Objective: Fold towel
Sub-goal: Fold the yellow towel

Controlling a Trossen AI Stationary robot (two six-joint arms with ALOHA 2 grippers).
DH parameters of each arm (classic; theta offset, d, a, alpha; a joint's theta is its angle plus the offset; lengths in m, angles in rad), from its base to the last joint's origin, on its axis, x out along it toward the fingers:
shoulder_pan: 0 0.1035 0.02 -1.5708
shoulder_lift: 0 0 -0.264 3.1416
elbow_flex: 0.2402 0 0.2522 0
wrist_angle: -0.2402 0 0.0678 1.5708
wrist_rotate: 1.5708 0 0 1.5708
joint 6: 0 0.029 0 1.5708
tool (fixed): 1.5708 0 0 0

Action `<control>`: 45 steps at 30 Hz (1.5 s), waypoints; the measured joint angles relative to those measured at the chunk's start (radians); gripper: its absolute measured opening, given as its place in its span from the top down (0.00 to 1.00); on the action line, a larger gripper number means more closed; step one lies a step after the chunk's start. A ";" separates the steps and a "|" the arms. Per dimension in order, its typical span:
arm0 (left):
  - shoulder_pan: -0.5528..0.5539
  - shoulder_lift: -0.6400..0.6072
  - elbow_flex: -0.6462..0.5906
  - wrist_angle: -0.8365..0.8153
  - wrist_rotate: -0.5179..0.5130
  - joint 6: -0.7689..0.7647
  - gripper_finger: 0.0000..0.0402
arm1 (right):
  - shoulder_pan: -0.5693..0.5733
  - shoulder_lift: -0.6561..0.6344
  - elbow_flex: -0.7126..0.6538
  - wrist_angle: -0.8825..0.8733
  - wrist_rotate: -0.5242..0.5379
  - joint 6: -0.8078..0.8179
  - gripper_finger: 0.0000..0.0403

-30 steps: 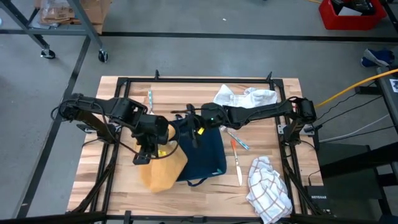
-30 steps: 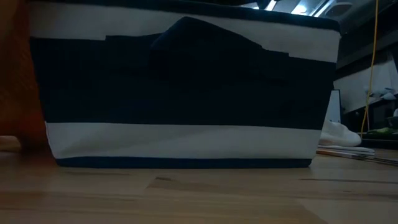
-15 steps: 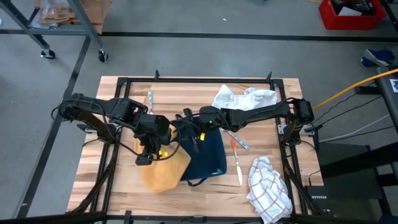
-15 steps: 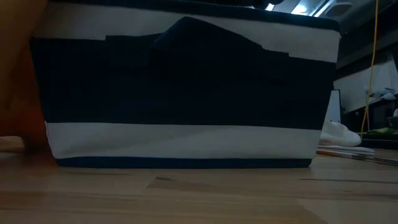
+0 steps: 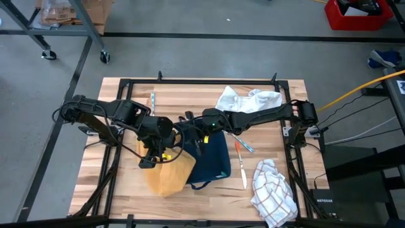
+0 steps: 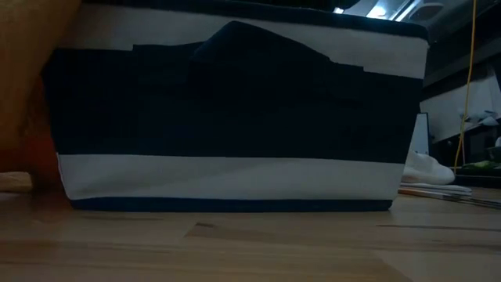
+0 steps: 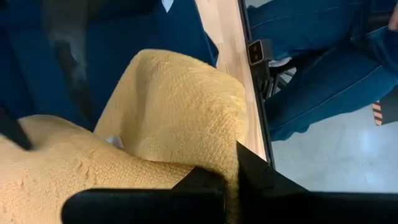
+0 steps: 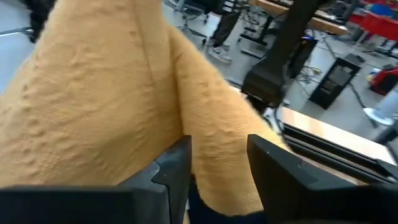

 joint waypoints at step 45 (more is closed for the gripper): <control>-0.137 -0.023 0.014 -0.060 0.091 -0.391 1.00 | -0.047 0.102 0.089 -0.152 0.475 -0.048 1.00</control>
